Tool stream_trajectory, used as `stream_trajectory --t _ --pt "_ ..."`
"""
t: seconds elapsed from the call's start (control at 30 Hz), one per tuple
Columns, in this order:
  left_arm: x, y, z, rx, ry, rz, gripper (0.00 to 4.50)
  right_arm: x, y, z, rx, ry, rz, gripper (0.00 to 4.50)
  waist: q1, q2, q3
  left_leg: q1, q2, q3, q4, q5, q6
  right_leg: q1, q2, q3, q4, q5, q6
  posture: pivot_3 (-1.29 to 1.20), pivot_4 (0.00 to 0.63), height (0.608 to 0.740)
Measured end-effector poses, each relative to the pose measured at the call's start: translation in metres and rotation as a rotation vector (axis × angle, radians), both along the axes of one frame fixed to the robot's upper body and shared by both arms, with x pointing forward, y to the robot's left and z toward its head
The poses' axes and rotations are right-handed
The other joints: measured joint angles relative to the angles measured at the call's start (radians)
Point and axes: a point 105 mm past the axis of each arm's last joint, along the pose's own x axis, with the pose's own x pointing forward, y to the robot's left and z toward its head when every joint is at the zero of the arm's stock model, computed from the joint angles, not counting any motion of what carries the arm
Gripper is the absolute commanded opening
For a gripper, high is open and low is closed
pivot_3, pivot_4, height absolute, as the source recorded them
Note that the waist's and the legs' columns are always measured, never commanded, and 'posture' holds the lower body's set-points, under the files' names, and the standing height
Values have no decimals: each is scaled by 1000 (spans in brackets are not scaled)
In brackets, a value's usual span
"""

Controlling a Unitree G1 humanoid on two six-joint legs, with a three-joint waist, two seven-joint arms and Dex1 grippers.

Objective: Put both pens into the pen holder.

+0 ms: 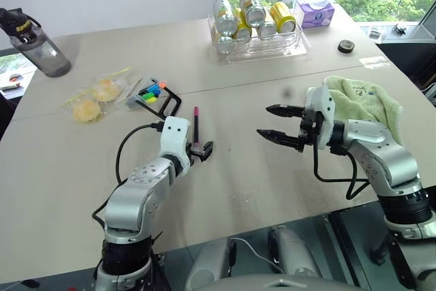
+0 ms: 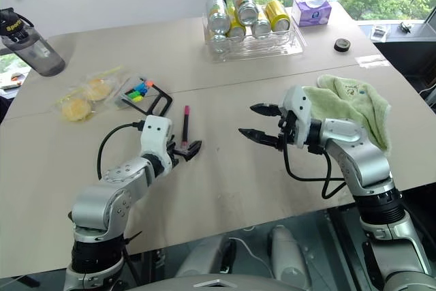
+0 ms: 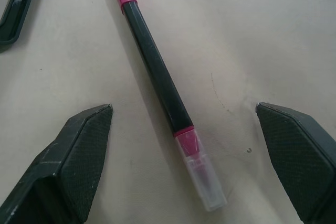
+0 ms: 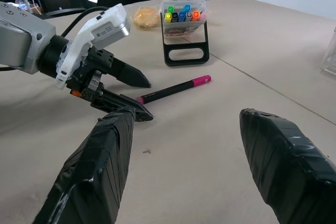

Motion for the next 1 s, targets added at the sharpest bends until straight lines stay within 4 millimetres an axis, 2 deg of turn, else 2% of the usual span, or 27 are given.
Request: stream_trajectory --t 0.07,0.17,0.23,0.4,0.43,0.6,0.67,0.83,0.9,1.0 --pt "0 0 0 6 9 7 4486 0 0 -1 -1 1 -2 3390 -1 0 0 0 0 0 0 0 0 0 0 0 0 0 0 0 150 739" --pt "-1 2 0 19 22 15 3677 0 -1 -1 -3 2 -5 3390 -1 0 0 0 0 0 0 0 0 0 0 0 0 0 0 0 150 739" --pt "-2 4 0 27 31 24 2909 0 -1 -1 -5 1 -7 3390 -1 0 0 0 0 0 0 0 0 0 0 0 0 0 0 0 150 739" --pt "-4 9 0 51 43 47 389 1 -1 -2 -7 -1 -13 3390 3 0 -1 0 0 0 0 0 0 0 0 0 0 0 0 0 150 739" --pt "-5 9 0 53 44 47 27 1 -1 -2 -6 -1 -13 3390 3 0 -1 0 0 0 0 0 0 0 0 0 0 0 0 0 150 739" --pt "-7 8 0 77 22 6 27 2 0 -2 2 4 -19 3390 3 0 -1 0 0 0 0 0 0 0 0 0 0 0 0 0 150 739" --pt "-8 -5 2 66 -18 -88 27 4 3 -2 45 43 -40 3390 3 0 -1 0 0 0 0 0 0 0 0 0 0 0 0 0 150 739" --pt "-5 -40 36 -53 -229 -278 27 13 14 -4 210 271 -140 3390 3 0 -1 0 0 0 0 0 0 0 0 0 -1 0 0 0 150 739" --pt "-8 -55 56 -139 -328 -352 27 17 18 5 303 367 -161 3390 1 0 -1 -1 0 0 0 0 0 0 0 1 -1 0 0 0 150 739" --pt "-14 -65 68 -183 -395 -426 27 20 21 17 380 424 -180 3390 -1 0 -1 0 0 0 -1 0 0 0 0 0 0 0 0 0 150 739"
